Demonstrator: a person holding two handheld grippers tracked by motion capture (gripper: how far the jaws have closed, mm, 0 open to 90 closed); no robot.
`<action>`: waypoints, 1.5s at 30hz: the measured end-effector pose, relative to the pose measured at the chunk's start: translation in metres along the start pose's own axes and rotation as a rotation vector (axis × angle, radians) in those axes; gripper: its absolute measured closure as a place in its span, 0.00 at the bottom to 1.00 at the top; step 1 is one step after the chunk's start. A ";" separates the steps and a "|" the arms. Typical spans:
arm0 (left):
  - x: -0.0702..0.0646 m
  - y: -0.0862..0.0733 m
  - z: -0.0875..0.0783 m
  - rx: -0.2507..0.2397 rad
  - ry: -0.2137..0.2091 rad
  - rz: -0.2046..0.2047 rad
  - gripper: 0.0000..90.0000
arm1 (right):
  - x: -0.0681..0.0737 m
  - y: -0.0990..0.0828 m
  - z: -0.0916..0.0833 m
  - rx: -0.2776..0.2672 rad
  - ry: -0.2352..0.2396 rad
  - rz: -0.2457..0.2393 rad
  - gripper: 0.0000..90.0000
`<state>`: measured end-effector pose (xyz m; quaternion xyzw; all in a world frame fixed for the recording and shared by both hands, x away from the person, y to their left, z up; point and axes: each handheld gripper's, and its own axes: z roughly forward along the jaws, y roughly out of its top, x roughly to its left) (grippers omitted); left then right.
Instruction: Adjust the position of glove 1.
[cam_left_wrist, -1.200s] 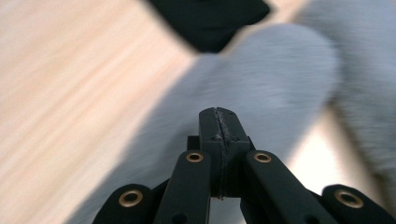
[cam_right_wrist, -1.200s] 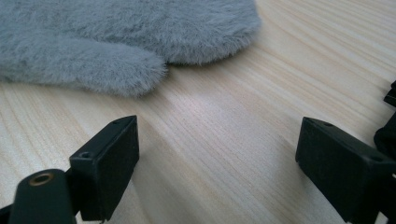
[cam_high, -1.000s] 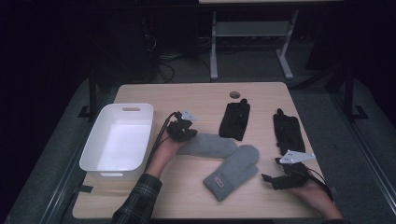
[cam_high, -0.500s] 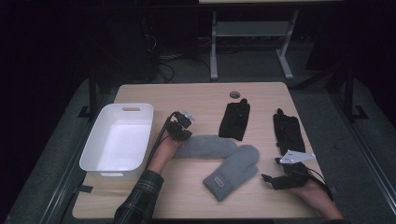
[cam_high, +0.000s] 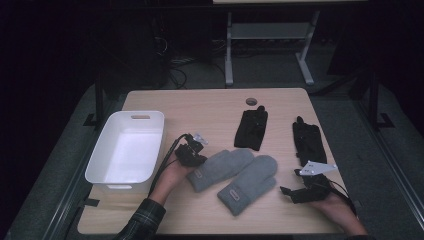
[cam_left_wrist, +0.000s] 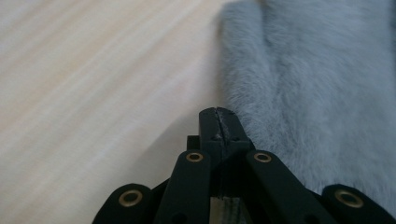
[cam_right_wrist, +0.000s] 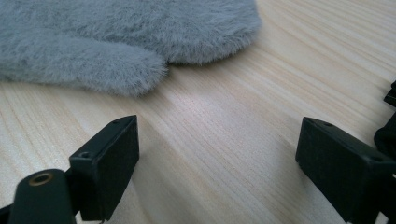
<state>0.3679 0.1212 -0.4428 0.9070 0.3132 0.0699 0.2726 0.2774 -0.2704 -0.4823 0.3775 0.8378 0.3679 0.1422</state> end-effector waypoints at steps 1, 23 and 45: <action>-0.001 -0.001 -0.002 -0.004 -0.004 0.001 0.99 | 0.000 0.000 0.000 0.000 0.000 0.001 0.15; 0.011 0.008 0.017 -0.132 -0.195 -0.109 0.79 | 0.000 0.000 0.000 -0.001 -0.001 -0.001 0.15; -0.003 0.022 -0.017 -0.252 -0.195 -0.097 0.98 | 0.013 0.014 -0.010 0.003 0.086 -0.039 0.62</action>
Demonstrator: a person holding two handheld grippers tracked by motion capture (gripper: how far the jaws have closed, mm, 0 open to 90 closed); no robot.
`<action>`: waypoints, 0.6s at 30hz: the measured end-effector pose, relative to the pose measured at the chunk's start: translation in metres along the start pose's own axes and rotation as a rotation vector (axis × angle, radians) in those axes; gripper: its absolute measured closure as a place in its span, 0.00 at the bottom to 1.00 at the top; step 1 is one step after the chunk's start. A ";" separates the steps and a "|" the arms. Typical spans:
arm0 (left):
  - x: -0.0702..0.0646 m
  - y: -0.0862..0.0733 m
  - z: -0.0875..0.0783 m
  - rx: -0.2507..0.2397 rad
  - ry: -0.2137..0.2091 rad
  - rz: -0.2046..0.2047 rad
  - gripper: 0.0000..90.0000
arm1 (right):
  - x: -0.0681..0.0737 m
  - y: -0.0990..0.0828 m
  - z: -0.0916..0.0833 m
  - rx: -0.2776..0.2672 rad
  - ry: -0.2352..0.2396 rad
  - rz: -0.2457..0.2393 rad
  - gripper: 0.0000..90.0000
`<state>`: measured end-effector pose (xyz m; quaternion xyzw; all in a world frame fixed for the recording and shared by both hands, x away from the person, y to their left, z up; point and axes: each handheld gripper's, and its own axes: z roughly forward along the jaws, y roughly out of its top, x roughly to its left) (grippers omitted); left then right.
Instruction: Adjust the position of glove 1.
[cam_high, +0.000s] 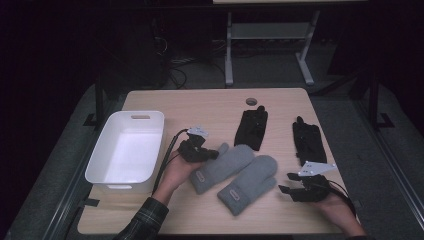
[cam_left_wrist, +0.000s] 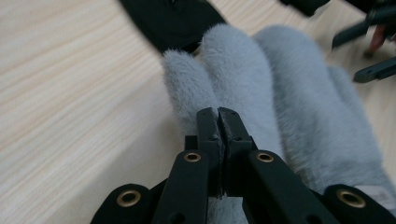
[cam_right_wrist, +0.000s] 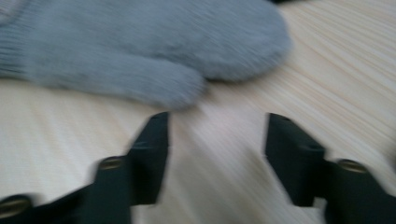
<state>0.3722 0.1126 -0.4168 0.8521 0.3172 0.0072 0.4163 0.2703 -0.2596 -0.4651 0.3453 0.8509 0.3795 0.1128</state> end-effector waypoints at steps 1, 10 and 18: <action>-0.001 0.001 -0.001 -0.002 0.001 -0.001 0.98 | 0.002 0.002 0.000 0.003 0.012 -0.012 0.72; -0.010 0.014 -0.006 -0.038 0.002 0.016 0.98 | 0.024 0.013 0.006 0.027 0.158 -0.053 1.00; -0.014 0.023 -0.002 -0.048 0.027 0.018 0.98 | 0.043 0.022 0.019 0.041 0.232 -0.116 1.00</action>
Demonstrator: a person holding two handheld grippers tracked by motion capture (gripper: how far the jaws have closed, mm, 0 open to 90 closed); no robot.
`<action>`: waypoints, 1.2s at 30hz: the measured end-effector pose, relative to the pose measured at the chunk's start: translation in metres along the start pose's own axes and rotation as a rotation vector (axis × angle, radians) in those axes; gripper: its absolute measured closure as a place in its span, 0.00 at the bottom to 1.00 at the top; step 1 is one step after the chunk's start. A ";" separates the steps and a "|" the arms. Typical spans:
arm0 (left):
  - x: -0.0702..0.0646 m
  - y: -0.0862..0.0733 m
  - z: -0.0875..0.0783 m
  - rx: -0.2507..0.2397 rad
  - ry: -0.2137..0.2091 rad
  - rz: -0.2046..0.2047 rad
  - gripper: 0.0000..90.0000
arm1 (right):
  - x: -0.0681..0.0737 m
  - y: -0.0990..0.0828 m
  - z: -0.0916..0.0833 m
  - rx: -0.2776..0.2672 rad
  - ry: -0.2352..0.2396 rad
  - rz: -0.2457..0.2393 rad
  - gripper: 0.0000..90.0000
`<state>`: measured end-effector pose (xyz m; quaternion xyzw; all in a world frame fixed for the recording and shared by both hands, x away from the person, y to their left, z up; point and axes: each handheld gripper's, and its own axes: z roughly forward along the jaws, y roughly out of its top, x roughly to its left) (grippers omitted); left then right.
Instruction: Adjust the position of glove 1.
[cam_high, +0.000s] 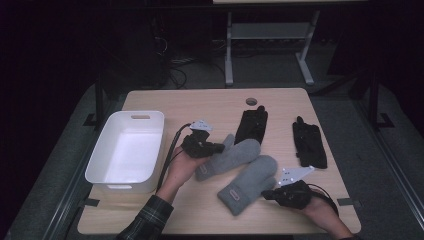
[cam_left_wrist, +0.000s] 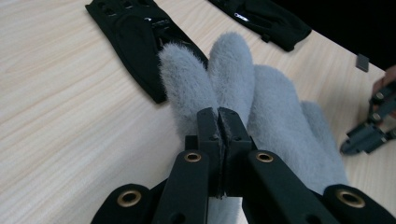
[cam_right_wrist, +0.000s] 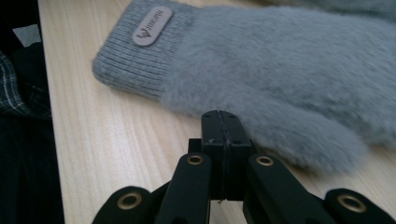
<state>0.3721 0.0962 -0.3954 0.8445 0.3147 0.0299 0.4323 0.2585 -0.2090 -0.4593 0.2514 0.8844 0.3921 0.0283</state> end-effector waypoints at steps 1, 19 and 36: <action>0.000 0.001 0.002 0.002 0.004 -0.003 0.98 | 0.000 0.000 0.000 -0.001 0.003 0.001 1.00; -0.016 0.005 0.018 0.025 -0.058 -0.007 0.98 | 0.003 0.012 0.017 0.029 0.032 -0.034 1.00; -0.043 0.020 0.020 0.042 -0.084 0.030 0.98 | -0.005 0.022 0.029 0.043 0.012 -0.048 1.00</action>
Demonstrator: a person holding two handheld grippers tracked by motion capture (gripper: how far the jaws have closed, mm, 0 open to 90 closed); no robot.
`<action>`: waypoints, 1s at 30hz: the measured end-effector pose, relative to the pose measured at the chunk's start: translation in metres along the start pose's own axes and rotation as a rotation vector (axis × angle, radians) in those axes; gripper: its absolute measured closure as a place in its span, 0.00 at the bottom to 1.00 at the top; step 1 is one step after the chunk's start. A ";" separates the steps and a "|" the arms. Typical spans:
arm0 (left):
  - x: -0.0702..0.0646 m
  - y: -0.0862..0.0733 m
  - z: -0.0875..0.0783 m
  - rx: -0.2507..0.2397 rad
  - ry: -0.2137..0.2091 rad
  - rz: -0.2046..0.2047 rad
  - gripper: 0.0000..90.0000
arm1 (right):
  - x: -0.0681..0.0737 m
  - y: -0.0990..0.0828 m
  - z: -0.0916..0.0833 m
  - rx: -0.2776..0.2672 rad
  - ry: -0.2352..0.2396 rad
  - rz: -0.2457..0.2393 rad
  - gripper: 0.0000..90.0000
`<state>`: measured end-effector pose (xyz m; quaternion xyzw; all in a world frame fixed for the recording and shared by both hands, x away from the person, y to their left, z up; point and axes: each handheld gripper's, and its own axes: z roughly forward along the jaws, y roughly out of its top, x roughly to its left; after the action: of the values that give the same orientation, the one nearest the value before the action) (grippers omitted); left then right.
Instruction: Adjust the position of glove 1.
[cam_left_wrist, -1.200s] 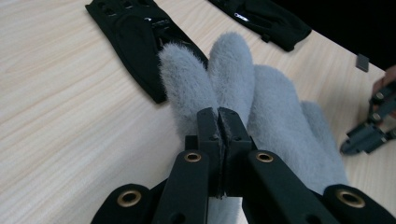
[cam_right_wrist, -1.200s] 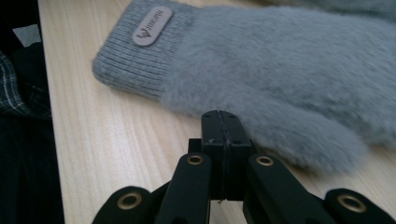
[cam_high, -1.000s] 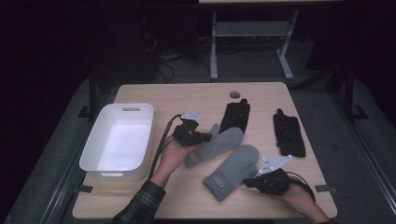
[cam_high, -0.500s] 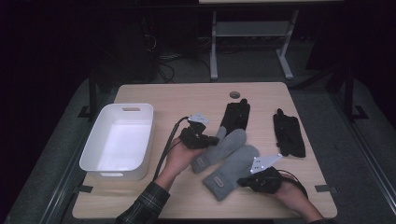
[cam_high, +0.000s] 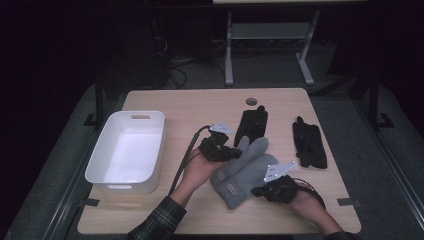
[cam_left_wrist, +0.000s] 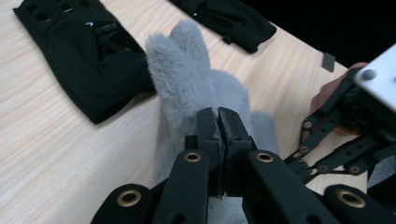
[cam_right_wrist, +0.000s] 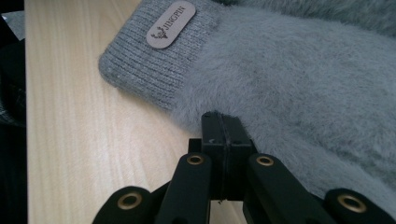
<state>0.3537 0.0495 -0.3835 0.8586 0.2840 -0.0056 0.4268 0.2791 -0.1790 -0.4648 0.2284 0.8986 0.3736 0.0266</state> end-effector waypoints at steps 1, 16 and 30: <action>-0.002 0.001 0.001 0.000 -0.003 -0.002 0.98 | -0.001 0.001 0.001 -0.002 0.002 0.011 1.00; -0.036 0.005 0.034 0.021 -0.106 0.064 0.83 | -0.005 -0.009 -0.022 -0.038 -0.021 0.033 0.95; 0.010 -0.009 -0.001 -0.003 0.051 0.117 0.57 | -0.033 -0.054 -0.058 -0.062 -0.177 0.157 0.58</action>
<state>0.3571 0.0592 -0.3915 0.8730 0.2441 0.0417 0.4203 0.2746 -0.2649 -0.4645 0.3290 0.8601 0.3806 0.0837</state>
